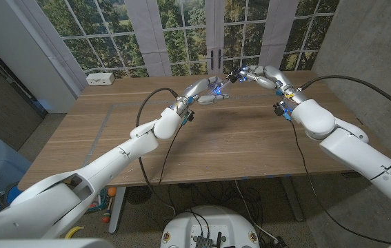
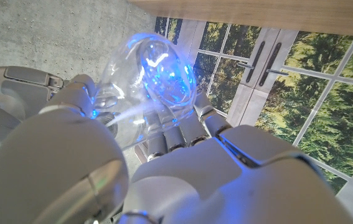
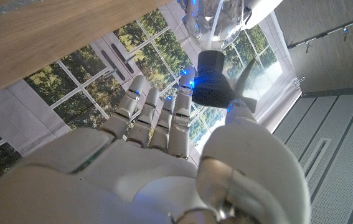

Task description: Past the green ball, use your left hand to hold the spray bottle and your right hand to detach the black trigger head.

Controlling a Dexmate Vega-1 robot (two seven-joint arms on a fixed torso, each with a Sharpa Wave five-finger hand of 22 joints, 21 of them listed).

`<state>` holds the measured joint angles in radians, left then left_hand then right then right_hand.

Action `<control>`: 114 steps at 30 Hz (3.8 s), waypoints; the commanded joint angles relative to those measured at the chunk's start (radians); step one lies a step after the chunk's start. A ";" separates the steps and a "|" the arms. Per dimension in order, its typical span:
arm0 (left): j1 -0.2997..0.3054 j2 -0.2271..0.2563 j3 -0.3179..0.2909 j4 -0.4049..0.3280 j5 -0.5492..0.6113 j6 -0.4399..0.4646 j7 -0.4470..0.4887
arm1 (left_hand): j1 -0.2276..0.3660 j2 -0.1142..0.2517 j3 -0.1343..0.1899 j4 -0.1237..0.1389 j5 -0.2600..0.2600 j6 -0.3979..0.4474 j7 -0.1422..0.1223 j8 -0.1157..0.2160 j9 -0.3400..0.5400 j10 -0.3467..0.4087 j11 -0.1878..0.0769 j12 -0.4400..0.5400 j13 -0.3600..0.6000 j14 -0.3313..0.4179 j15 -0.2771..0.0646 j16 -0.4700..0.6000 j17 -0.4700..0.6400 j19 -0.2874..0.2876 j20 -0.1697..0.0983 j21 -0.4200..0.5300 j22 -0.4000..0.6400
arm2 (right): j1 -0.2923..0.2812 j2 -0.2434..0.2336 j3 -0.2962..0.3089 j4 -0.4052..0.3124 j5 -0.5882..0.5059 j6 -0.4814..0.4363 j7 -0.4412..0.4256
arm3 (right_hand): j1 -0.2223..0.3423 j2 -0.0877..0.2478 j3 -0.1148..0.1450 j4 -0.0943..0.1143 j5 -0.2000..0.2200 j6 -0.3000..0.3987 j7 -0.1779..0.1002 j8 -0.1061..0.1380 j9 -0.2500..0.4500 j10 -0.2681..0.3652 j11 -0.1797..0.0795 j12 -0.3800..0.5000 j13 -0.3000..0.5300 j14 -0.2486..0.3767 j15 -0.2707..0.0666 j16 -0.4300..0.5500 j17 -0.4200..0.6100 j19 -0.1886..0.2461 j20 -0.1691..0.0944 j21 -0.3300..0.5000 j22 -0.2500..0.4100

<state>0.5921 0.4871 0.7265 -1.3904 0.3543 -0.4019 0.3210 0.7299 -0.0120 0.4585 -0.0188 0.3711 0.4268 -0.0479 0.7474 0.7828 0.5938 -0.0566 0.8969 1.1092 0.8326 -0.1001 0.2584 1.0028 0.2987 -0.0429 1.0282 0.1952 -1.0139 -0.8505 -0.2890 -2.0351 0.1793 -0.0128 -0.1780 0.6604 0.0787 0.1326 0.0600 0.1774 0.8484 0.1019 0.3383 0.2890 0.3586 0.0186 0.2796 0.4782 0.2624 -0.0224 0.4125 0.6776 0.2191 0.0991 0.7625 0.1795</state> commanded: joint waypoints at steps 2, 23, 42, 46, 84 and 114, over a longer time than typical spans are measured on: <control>-0.004 -0.010 -0.005 0.017 0.017 -0.009 0.004 | 0.159 0.199 0.125 0.114 0.006 0.088 -0.081 0.004 0.002 0.151 -0.145 0.024 0.004 0.011 -0.128 -0.004 0.006 -0.004 -0.061 0.008 -0.001 | 0.022 0.037 0.003 0.109 0.126 0.144 0.109 | -0.073 0.010 -0.019 0.020 0.002 -0.079 0.001 -0.037 0.013 -0.050 0.014 -0.021 0.005 -0.039 0.032 -0.015 0.008 -0.032 0.011 -0.020 0.006; -0.032 -0.028 0.004 0.081 0.009 -0.022 0.012 | 0.157 0.198 0.126 0.111 0.009 0.089 -0.078 0.005 0.002 0.153 -0.145 0.021 0.010 0.012 -0.128 -0.010 0.014 -0.009 -0.063 0.019 -0.006 | 0.123 0.087 -0.040 0.274 0.307 0.319 0.336 | -0.014 0.076 0.061 -0.107 0.023 -0.207 -0.115 -0.110 0.004 -0.132 -0.015 -0.041 0.007 -0.094 0.015 -0.026 0.028 -0.082 -0.003 -0.058 0.009; -0.058 -0.068 -0.004 0.177 -0.089 -0.120 -0.008 | 0.155 0.197 0.127 0.110 0.011 0.088 -0.081 0.004 0.002 0.153 -0.145 0.017 0.014 0.012 -0.128 -0.015 0.020 -0.012 -0.063 0.025 -0.008 | 0.114 -0.061 -0.033 0.097 0.168 -0.018 0.184 | 0.190 -0.035 0.128 -0.235 0.022 -0.562 -0.060 -0.107 -0.057 -0.301 0.017 -0.062 -0.004 -0.171 0.063 -0.079 0.003 -0.096 0.052 -0.096 0.006; -0.063 -0.076 -0.006 0.194 -0.115 -0.141 -0.028 | 0.155 0.197 0.128 0.110 0.011 0.088 -0.080 0.005 0.003 0.154 -0.145 0.014 0.012 0.013 -0.128 -0.016 0.022 -0.013 -0.061 0.027 -0.008 | 0.116 -0.047 -0.041 0.092 0.134 -0.027 0.141 | 0.206 -0.043 0.130 -0.229 0.014 -0.462 -0.073 -0.074 -0.059 -0.252 0.001 -0.042 -0.008 -0.139 0.045 -0.069 -0.003 -0.070 0.041 -0.093 0.006; -0.063 -0.091 -0.022 0.199 -0.181 -0.157 -0.121 | 0.151 0.196 0.129 0.108 0.013 0.088 -0.082 0.006 0.003 0.158 -0.145 0.008 0.019 0.014 -0.128 -0.021 0.034 -0.015 -0.061 0.036 -0.010 | 0.066 0.072 -0.011 0.152 0.024 0.121 -0.036 | 0.428 0.042 0.205 -0.236 0.048 0.115 -0.055 0.214 0.064 0.126 -0.107 0.064 -0.006 0.074 -0.111 0.032 -0.027 0.083 -0.079 -0.018 0.012; -0.021 -0.071 -0.031 0.140 -0.177 -0.072 -0.100 | 0.146 0.197 0.132 0.108 0.013 0.085 -0.079 0.006 0.004 0.157 -0.145 0.001 0.022 0.018 -0.128 -0.024 0.041 -0.018 -0.058 0.039 -0.011 | -0.021 0.135 0.110 0.184 0.051 0.184 -0.175 | 0.426 0.036 0.217 -0.225 0.082 0.085 -0.059 0.231 0.103 0.130 -0.113 0.055 0.001 0.065 -0.119 0.022 -0.029 0.072 -0.090 -0.011 0.010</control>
<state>0.5514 0.4037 0.6998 -1.2188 0.1740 -0.5145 0.2133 0.7299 -0.0121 0.4586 -0.0189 0.3783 0.4267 -0.0478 0.7466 0.7824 0.5974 -0.0530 0.9009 1.1311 0.8379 -0.1052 0.2362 1.0399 0.2893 -0.0408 1.0625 0.1814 -1.0014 -0.7586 -0.2146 -1.8693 0.2435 0.1405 -0.2737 1.0704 0.1071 0.3416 -0.1682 0.2517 0.9351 0.0412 0.5622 0.3873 0.4842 -0.0892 0.3367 0.4755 0.3266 -0.0411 0.4362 0.6467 0.2850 0.0136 0.7473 0.1884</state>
